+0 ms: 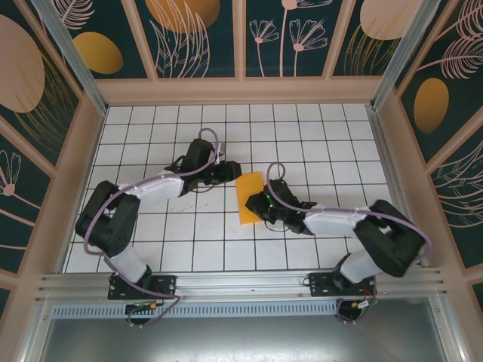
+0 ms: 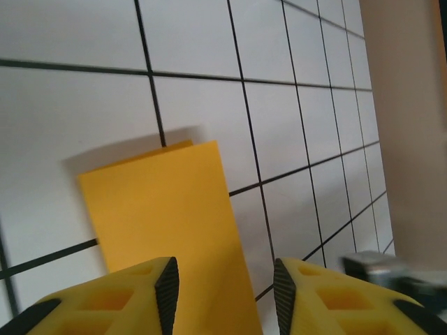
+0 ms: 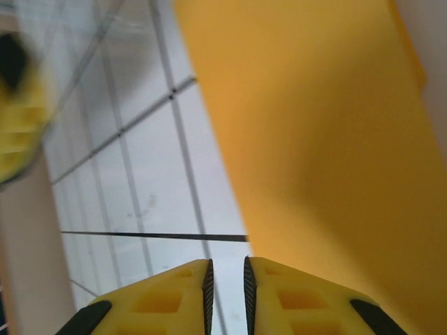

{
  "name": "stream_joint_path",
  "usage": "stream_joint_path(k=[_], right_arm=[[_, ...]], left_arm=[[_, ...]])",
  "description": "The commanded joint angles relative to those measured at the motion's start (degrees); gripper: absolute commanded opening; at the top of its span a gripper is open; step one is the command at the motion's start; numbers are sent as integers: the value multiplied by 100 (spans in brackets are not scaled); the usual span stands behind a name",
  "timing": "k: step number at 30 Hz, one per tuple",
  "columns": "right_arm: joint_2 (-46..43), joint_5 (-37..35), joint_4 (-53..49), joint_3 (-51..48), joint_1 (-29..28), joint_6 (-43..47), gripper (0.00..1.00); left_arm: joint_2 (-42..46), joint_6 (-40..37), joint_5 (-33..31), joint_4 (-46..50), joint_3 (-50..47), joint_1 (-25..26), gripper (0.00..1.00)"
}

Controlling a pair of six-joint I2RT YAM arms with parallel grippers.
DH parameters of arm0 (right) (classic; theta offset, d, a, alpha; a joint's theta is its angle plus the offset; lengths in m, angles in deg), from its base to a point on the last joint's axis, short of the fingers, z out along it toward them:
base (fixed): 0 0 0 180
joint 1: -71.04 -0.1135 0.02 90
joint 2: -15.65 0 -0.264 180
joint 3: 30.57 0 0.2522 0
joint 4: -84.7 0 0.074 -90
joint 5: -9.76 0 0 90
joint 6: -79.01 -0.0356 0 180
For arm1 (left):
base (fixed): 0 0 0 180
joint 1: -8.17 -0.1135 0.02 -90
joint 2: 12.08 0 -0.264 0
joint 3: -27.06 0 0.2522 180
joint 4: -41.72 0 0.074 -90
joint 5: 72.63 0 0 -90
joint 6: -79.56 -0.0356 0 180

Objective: Fold a paper plane with a square sheet of paper (pick it up from the middle)
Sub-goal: Third fold the triangle at the center of the table.

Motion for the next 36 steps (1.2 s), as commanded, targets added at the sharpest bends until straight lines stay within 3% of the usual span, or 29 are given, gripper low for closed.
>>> stream_joint_path(k=[1, 7, 12, 28, 36], right_arm=[[-545, -325, -414, -401, 287, 187, 25], [-916, 114, -167, -917, 740, 341, 42], [-766, 483, 46, -934, 890, 501, 47], [91, 1285, 886, -607, 1047, 748, 46], [581, 1805, 892, -245, 1444, 1270, 42]], left_arm=[[-442, -155, 245, 55, 361, 97, 41], [-1087, -323, 177, 183, 795, 98, 36], [-1331, -378, -24, 195, 798, 95, 35], [-1604, -583, 11, 298, 758, 98, 34], [-1590, -929, 92, 505, 811, 98, 35]])
